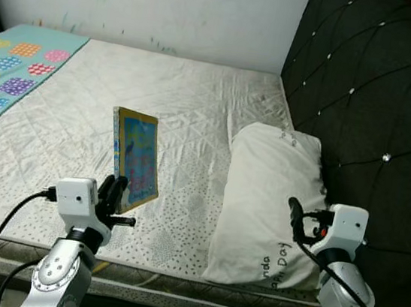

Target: Clean up the room

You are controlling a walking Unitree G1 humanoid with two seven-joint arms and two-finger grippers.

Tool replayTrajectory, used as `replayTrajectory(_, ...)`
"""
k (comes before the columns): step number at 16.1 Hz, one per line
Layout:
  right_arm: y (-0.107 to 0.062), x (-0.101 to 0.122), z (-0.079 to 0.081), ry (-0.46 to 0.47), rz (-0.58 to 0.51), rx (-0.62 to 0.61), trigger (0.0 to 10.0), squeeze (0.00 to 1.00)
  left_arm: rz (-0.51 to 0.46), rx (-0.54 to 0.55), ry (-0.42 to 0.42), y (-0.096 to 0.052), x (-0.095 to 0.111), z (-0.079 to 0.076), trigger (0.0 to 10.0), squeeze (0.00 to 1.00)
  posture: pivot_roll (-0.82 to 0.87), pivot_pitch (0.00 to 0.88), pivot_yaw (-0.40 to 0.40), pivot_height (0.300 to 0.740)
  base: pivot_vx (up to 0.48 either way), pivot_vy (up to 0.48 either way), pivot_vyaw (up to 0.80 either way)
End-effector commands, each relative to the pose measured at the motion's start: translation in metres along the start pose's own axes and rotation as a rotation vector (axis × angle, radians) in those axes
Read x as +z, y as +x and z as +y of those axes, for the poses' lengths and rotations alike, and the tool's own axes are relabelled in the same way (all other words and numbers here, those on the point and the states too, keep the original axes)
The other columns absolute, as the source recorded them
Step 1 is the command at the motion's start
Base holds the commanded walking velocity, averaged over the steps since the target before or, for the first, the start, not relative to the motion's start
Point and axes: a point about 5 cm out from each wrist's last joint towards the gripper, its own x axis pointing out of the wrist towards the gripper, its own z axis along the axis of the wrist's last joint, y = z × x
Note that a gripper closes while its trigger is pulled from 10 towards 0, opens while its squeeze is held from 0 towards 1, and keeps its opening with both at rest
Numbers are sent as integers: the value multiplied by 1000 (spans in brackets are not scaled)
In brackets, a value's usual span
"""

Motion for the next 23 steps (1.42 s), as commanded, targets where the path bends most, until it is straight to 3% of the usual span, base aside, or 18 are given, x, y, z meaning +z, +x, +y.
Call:
replayTrajectory(1,0,2,0,-9,-8,7,10000,0,-62,-30,8,1,12,-4,10000,0,-83,0,-38,740,244,0,0)
replayTrajectory(19,-1,-1,0,-18,0,7,10000,0,-56,-45,4,1,11,-6,10000,0,-85,0,-35,740,291,0,0)
replayTrajectory(23,0,-1,0,-19,2,10,10000,0,-18,18,-28,1,5,-3,10000,0,-85,0,-35,740,0,0,0)
